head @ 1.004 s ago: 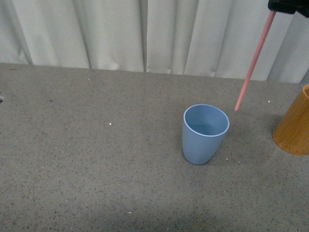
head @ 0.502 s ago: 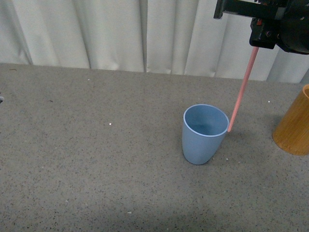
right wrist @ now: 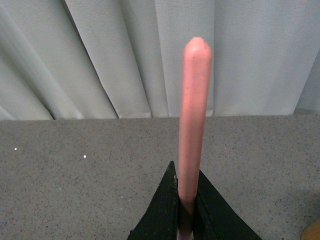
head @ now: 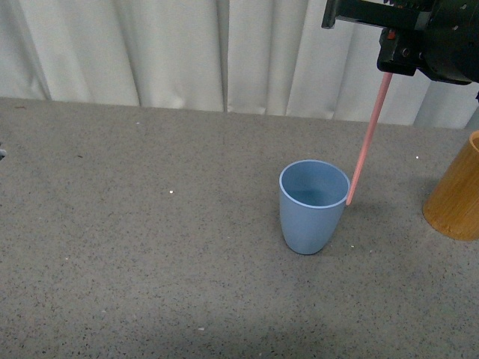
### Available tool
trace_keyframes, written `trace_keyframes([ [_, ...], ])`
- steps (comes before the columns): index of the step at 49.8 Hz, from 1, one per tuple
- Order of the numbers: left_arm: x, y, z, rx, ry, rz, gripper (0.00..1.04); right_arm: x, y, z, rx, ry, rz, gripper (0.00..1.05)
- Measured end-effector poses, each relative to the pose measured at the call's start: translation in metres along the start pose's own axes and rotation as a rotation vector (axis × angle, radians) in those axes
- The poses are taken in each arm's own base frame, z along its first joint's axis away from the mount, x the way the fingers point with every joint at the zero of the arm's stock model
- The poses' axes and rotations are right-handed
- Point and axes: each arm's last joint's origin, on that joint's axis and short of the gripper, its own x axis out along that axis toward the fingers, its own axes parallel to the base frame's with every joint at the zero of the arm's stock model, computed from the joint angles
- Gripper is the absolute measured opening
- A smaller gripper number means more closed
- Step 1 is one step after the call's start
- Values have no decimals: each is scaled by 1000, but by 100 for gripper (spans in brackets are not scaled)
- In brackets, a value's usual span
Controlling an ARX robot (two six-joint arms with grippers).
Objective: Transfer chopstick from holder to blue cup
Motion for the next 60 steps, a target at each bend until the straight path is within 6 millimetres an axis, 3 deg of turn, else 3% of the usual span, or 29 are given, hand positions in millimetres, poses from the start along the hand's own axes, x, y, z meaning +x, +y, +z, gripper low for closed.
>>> trace_keyframes([
  [29,0,0,0,0,0,0,98,3,1,15,35,-14,6,3],
  [56,0,0,0,0,0,0,98,12,5,5,25,7,-27,3],
  [60,0,0,0,0,0,0,98,12,10,6,4,-18,-13,16],
])
